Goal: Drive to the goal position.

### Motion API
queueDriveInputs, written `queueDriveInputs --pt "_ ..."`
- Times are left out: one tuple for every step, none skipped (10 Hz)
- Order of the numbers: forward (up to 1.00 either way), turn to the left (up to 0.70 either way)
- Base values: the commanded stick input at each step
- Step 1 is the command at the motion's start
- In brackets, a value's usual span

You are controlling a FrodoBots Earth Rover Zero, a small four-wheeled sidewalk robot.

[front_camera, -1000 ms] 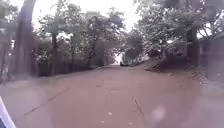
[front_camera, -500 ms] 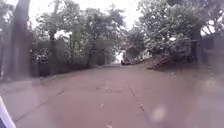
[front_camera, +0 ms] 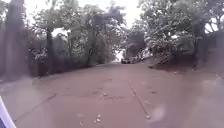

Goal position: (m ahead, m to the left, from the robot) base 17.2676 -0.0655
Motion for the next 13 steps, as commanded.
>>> queueDriveInputs --pt "0.7 -0.35" --pt "0.7 -0.35" --pt "0.7 -0.35" --pt "0.7 -0.35" --pt "0.7 -0.33" --pt "0.7 -0.17" --pt "0.7 0.0" --pt "0.7 0.0" --pt "0.7 0.0" --pt "0.7 0.0" --pt "0.7 0.0" --pt "0.7 0.0" --pt "0.7 0.0"
